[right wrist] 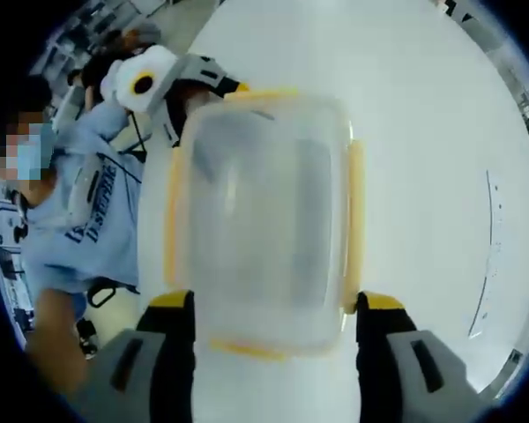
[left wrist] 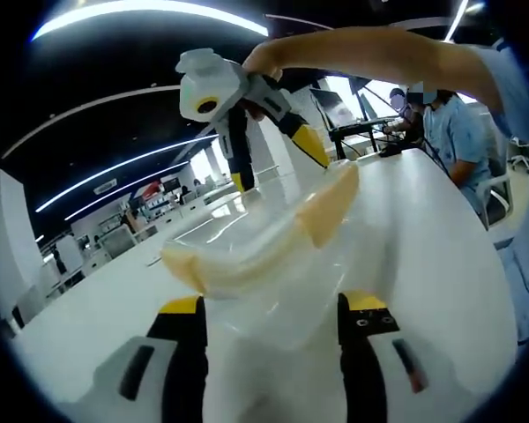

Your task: Snap each plastic latch of the storage box into its locked position after aligning the lid with the box until every specified latch is closed and the lid sits flush.

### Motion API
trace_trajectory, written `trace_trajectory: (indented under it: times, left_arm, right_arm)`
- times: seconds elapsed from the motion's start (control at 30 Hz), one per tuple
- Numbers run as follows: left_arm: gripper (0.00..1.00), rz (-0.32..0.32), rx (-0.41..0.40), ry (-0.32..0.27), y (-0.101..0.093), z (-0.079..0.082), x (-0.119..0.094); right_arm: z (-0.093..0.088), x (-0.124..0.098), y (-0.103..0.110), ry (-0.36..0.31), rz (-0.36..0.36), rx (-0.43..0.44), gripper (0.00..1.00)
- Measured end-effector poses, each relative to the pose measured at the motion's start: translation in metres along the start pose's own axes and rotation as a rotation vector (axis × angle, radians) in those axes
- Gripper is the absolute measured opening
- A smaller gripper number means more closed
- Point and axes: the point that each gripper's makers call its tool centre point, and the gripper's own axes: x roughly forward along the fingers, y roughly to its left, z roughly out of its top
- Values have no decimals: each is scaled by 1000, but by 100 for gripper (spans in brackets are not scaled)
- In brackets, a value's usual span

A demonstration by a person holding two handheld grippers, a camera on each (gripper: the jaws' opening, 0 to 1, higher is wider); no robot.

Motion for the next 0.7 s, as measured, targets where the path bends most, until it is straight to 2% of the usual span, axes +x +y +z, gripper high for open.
trace_trajectory:
  times: [0.7]
  left_arm:
    - [57, 6, 3, 0, 0, 0, -1]
  right_arm:
    - [1, 10, 5, 82, 96, 12, 77]
